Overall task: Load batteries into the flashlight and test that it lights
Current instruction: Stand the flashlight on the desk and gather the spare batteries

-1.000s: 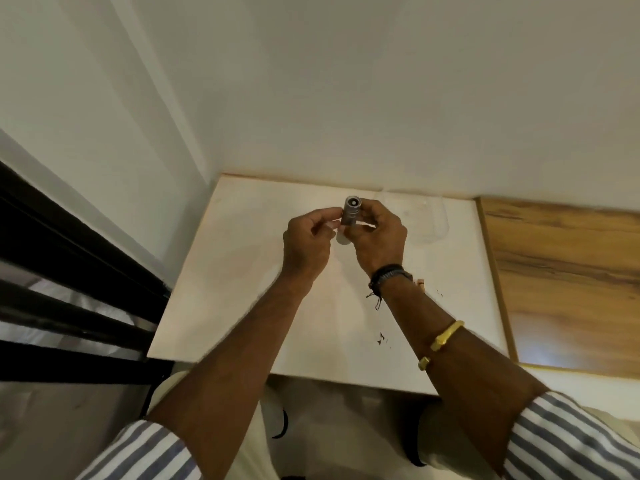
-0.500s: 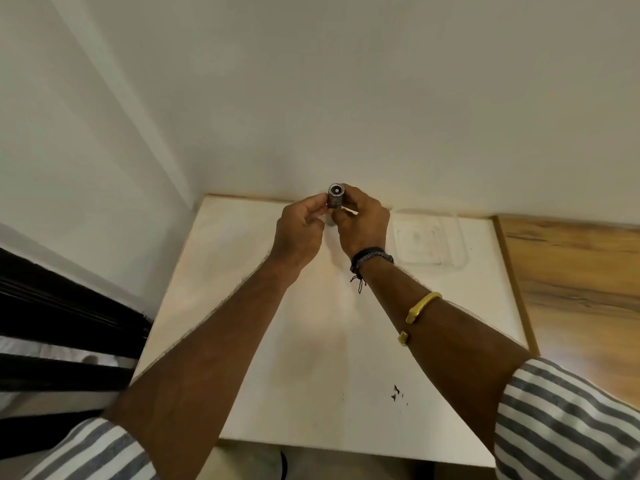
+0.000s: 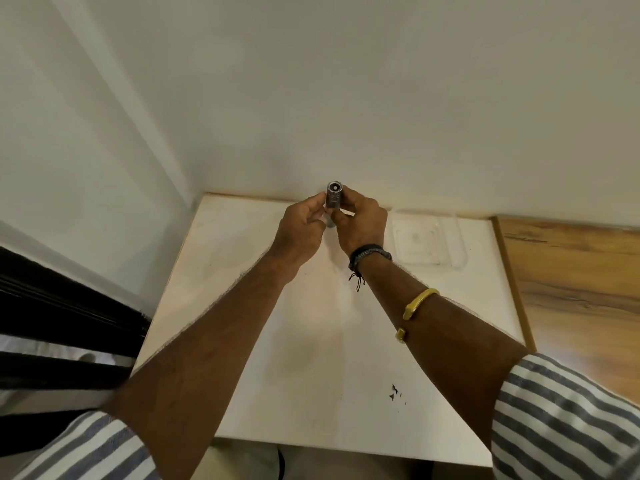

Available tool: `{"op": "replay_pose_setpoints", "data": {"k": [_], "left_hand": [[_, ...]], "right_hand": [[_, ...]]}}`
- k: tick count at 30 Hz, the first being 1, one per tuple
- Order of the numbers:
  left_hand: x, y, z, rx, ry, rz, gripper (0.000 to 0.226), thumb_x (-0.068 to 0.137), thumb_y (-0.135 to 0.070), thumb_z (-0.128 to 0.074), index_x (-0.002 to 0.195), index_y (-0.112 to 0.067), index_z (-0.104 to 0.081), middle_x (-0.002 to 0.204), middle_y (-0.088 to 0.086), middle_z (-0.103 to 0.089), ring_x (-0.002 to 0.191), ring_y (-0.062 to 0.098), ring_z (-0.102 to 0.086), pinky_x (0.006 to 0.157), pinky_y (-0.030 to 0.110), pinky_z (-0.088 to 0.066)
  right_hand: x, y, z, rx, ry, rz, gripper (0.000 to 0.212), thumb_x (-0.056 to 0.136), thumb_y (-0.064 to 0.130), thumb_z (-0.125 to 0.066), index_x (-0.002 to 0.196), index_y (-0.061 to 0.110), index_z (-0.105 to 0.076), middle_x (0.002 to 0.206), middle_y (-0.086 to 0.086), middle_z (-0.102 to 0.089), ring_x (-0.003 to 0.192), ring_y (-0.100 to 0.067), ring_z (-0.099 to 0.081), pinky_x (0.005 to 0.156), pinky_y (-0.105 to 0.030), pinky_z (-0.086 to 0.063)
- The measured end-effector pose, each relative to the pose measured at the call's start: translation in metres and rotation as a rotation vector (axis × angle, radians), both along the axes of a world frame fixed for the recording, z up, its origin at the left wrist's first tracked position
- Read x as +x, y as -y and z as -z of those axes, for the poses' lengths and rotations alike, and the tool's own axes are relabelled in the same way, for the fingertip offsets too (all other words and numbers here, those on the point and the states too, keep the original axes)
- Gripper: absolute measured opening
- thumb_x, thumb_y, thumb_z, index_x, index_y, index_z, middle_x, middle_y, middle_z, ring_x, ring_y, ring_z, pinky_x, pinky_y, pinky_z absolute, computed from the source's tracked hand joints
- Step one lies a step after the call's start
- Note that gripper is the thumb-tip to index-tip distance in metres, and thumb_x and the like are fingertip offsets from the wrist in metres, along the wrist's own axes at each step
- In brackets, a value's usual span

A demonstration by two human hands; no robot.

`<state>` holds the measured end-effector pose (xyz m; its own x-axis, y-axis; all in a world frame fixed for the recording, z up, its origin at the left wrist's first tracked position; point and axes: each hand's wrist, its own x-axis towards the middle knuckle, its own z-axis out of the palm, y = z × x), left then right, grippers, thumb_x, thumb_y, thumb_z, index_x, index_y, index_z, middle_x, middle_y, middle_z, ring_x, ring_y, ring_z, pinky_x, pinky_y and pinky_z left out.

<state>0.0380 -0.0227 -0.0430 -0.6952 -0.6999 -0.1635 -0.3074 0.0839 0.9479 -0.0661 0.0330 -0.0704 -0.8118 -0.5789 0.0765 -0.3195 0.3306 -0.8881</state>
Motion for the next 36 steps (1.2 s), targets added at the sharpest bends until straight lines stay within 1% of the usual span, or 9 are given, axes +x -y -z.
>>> {"op": "replay_pose_setpoints", "data": {"k": [3,7,14,19,22,25,28,31,36], "left_hand": [[0.005,-0.006,0.001,-0.053,0.039,-0.145,0.048,0.102,-0.004,-0.049,0.149,-0.011,-0.045,0.151,0.005,-0.052,0.138,0.019,-0.051,0.114,0.031,-0.042],[0.022,-0.03,-0.005,-0.104,-0.03,-0.298,0.033,0.097,-0.013,-0.062,0.13,-0.014,-0.063,0.123,0.004,-0.072,0.111,0.021,-0.068,0.099,0.043,-0.057],[0.04,-0.107,-0.01,-0.158,0.024,-0.134,0.019,0.092,-0.022,-0.072,0.108,-0.012,-0.074,0.098,0.002,-0.077,0.087,0.016,-0.072,0.081,0.043,-0.064],[0.027,-0.156,-0.008,-0.141,0.151,-0.035,0.025,0.086,-0.026,-0.079,0.105,-0.01,-0.076,0.096,0.007,-0.078,0.085,0.02,-0.074,0.081,0.041,-0.062],[0.017,-0.18,-0.002,-0.12,0.22,-0.049,0.026,0.086,-0.023,-0.077,0.109,-0.01,-0.076,0.103,0.009,-0.078,0.094,0.024,-0.074,0.091,0.038,-0.058],[0.006,-0.195,0.006,-0.062,0.331,-0.034,0.029,0.092,-0.018,-0.067,0.12,-0.009,-0.072,0.121,0.013,-0.073,0.118,0.03,-0.065,0.103,0.036,-0.05],[-0.006,-0.203,0.009,0.035,0.376,-0.064,0.018,0.094,-0.013,-0.059,0.106,-0.013,-0.073,0.119,0.014,-0.07,0.124,0.035,-0.06,0.103,0.033,-0.048],[-0.015,-0.205,0.01,0.085,0.382,-0.071,0.036,0.094,-0.011,-0.059,0.129,-0.005,-0.066,0.132,0.018,-0.066,0.124,0.035,-0.061,0.106,0.041,-0.051],[-0.017,-0.201,0.016,0.186,0.378,-0.114,0.016,0.086,0.002,-0.063,0.089,-0.012,-0.071,0.106,0.017,-0.068,0.114,0.039,-0.067,0.098,0.046,-0.057]], "right_hand": [[0.003,-0.011,-0.008,0.007,0.051,0.049,0.044,0.087,0.006,-0.074,0.129,0.013,-0.067,0.118,-0.006,-0.075,0.105,-0.017,-0.07,0.102,-0.036,-0.054],[0.004,-0.049,-0.024,-0.043,0.102,0.057,0.029,0.087,0.005,-0.072,0.115,0.014,-0.074,0.1,-0.003,-0.077,0.091,-0.016,-0.072,0.091,-0.035,-0.06],[-0.004,-0.146,-0.047,-0.086,0.28,0.046,0.012,0.088,0.006,-0.074,0.1,0.011,-0.077,0.081,-0.006,-0.077,0.072,-0.014,-0.074,0.062,-0.026,-0.062],[-0.013,-0.204,-0.044,0.103,0.295,0.091,0.013,0.086,0.006,-0.076,0.093,0.018,-0.076,0.082,-0.003,-0.076,0.075,-0.018,-0.075,0.062,-0.026,-0.062],[-0.013,-0.228,-0.032,0.291,0.291,0.132,0.018,0.082,0.005,-0.076,0.088,0.023,-0.075,0.082,-0.001,-0.077,0.074,-0.02,-0.076,0.07,-0.037,-0.065],[-0.008,-0.24,-0.02,0.456,0.291,0.152,0.024,0.081,0.006,-0.071,0.099,0.022,-0.075,0.096,-0.005,-0.077,0.084,-0.026,-0.076,0.084,-0.043,-0.063],[-0.004,-0.242,-0.013,0.525,0.279,0.133,0.032,0.082,0.008,-0.07,0.112,0.018,-0.074,0.107,-0.009,-0.075,0.095,-0.031,-0.073,0.092,-0.043,-0.06],[0.0,-0.234,-0.011,0.512,0.293,0.133,0.026,0.082,0.012,-0.076,0.108,0.016,-0.075,0.105,-0.011,-0.076,0.095,-0.031,-0.073,0.091,-0.043,-0.06],[0.004,-0.226,-0.008,0.518,0.352,0.179,0.026,0.079,0.015,-0.08,0.104,0.015,-0.074,0.101,-0.009,-0.075,0.092,-0.03,-0.074,0.088,-0.042,-0.061]]}}
